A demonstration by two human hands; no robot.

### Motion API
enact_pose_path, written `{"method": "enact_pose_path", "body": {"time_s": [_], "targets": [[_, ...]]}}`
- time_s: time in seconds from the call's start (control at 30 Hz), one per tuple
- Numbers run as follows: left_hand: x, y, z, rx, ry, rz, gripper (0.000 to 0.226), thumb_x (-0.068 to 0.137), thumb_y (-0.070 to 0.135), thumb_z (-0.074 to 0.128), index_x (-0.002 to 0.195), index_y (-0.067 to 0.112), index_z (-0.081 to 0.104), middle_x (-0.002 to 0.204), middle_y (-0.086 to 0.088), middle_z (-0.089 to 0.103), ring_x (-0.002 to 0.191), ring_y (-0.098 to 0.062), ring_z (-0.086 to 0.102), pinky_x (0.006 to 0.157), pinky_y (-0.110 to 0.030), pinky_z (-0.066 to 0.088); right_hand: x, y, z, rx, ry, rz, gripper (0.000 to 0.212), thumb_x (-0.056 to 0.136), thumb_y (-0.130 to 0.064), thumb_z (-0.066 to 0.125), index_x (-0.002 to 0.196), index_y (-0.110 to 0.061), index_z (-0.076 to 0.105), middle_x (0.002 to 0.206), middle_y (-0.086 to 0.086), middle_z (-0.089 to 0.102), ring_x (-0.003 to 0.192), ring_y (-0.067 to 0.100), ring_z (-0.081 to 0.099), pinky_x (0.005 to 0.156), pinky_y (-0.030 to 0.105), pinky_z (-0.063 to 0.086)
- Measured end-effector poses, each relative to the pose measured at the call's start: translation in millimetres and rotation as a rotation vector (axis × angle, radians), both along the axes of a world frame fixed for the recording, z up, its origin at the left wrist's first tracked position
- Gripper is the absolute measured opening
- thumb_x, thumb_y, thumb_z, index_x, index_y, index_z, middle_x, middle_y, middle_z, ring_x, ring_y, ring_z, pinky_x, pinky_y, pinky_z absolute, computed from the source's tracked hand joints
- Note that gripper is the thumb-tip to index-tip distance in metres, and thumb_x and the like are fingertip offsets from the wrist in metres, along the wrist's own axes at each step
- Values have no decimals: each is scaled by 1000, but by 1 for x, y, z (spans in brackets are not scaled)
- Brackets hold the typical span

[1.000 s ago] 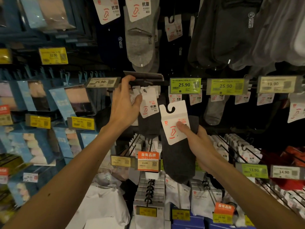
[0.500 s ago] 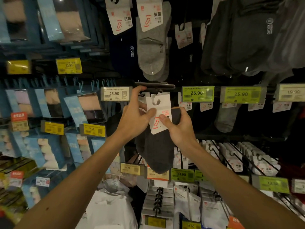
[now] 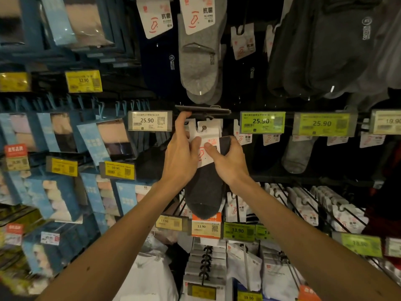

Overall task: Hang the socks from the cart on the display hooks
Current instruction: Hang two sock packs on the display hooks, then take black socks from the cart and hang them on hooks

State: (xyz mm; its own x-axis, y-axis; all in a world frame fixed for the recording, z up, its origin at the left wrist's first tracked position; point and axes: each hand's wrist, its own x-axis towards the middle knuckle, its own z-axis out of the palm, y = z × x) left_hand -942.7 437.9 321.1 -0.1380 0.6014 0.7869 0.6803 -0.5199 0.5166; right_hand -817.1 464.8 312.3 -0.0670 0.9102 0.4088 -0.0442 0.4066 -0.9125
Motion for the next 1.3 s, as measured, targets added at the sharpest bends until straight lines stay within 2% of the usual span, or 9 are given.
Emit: {"method": "enact_pose_path", "body": {"time_s": [0.13, 0.27, 0.33, 0.6, 0.7, 0.77, 0.93, 1.13, 1.3], "targets": [[-4, 9, -6, 26, 44, 51, 72, 100, 13, 56, 144, 43, 8, 105, -5, 67, 78, -12, 65, 65, -24, 54, -3, 10, -6, -2, -61, -27, 32, 93, -27, 69, 120, -16, 55, 94, -13, 64, 85, -1, 63, 61, 6, 48], [-6, 14, -15, 39, 90, 72, 85, 100, 17, 57, 144, 55, -5, 118, -13, 64, 84, -11, 62, 69, -13, 49, -2, 19, -14, -15, -98, -42, 37, 93, -28, 69, 125, -14, 56, 114, -1, 67, 104, 11, 64, 73, 11, 49], [-7, 14, -18, 38, 105, 81, 87, 101, 19, 57, 146, 54, -8, 121, -15, 63, 87, -17, 65, 75, -29, 55, 2, 21, -15, -10, -123, -48, 35, 92, -29, 70, 122, -14, 59, 116, 0, 68, 105, 10, 63, 73, 10, 48], [-13, -10, -19, -62, 219, 120, 72, 97, 21, 62, 155, 28, 19, 126, -10, 63, 103, -20, 64, 84, -35, 56, 32, 8, -26, -17, -361, -46, 38, 89, -36, 73, 117, -13, 58, 99, -2, 67, 90, 12, 65, 74, 20, 55], [-6, -34, -11, -61, 273, 251, 23, 96, 22, 64, 114, 9, 68, 98, -8, 65, 80, -13, 58, 73, -34, 55, 60, -13, -34, -14, -407, -83, 36, 89, -35, 73, 116, -15, 58, 94, -2, 65, 83, 9, 62, 78, 25, 53], [7, -51, -5, -114, 328, 235, 24, 94, 28, 65, 79, 10, 68, 75, -4, 65, 63, -15, 56, 61, -36, 50, 84, -34, -44, 20, -411, -65, 25, 90, -33, 72, 106, -19, 58, 86, -5, 63, 74, 0, 59, 72, 23, 51], [85, -85, 18, -225, 606, 27, 40, 95, 37, 62, 60, 21, 47, 48, 9, 44, 49, -8, 46, 53, -33, 42, 177, -104, -87, -7, -441, -65, 25, 89, -36, 69, 85, -20, 51, 62, -11, 50, 56, 5, 46, 57, 26, 40], [249, -97, -34, -120, 1040, -371, 37, 90, 50, 45, 93, 18, 63, 85, -1, 58, 80, -24, 55, 66, -38, 49, 339, -209, -177, -199, -620, -319, 38, 83, -54, 72, 106, -31, 53, 81, -16, 55, 70, 6, 52, 61, 24, 38], [414, -124, -126, -403, 1054, -666, 23, 98, 40, 55, 90, 19, 54, 86, 3, 52, 87, -29, 58, 71, -40, 46, 463, -301, -237, -437, -682, -547, 42, 78, -63, 62, 100, -29, 52, 86, -13, 56, 75, 12, 54, 65, 28, 39]]}}
